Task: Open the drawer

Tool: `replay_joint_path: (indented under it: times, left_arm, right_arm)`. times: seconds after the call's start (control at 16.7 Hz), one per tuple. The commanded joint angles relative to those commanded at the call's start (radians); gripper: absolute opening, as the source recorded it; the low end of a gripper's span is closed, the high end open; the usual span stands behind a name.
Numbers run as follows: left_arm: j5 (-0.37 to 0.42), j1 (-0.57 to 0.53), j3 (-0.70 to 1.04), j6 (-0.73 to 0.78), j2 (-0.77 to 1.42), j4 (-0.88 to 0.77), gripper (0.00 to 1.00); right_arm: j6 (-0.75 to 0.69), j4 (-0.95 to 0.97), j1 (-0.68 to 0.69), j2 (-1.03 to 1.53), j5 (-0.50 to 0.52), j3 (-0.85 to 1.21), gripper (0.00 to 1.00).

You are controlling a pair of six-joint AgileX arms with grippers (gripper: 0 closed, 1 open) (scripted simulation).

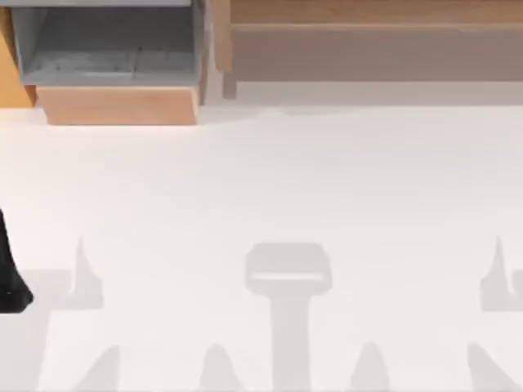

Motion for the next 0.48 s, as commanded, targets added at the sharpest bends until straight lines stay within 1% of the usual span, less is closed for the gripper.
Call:
replay_joint_path:
  times: [0.12,0.24,0.36,0.48]
  left_arm:
    - [-0.002,-0.002,0.002,0.000,0.002,0.001,1.00]
    - [-0.033,-0.031,0.033,0.002,0.037,0.017,1.00]
    - [-0.093,-0.090,0.094,0.004,0.114,0.046,1.00]
    - [-0.170,-0.169,0.174,0.006,0.231,0.085,1.00]
  right_arm:
    - [0.000,0.000,0.000,0.000,0.000,0.000,1.00]
    - [0.000,0.000,0.000,0.000,0.000,0.000,1.00]
    - [0.000,0.000,0.000,0.000,0.000,0.000,1.00]
    - [0.000,0.000,0.000,0.000,0.000,0.000,1.00]
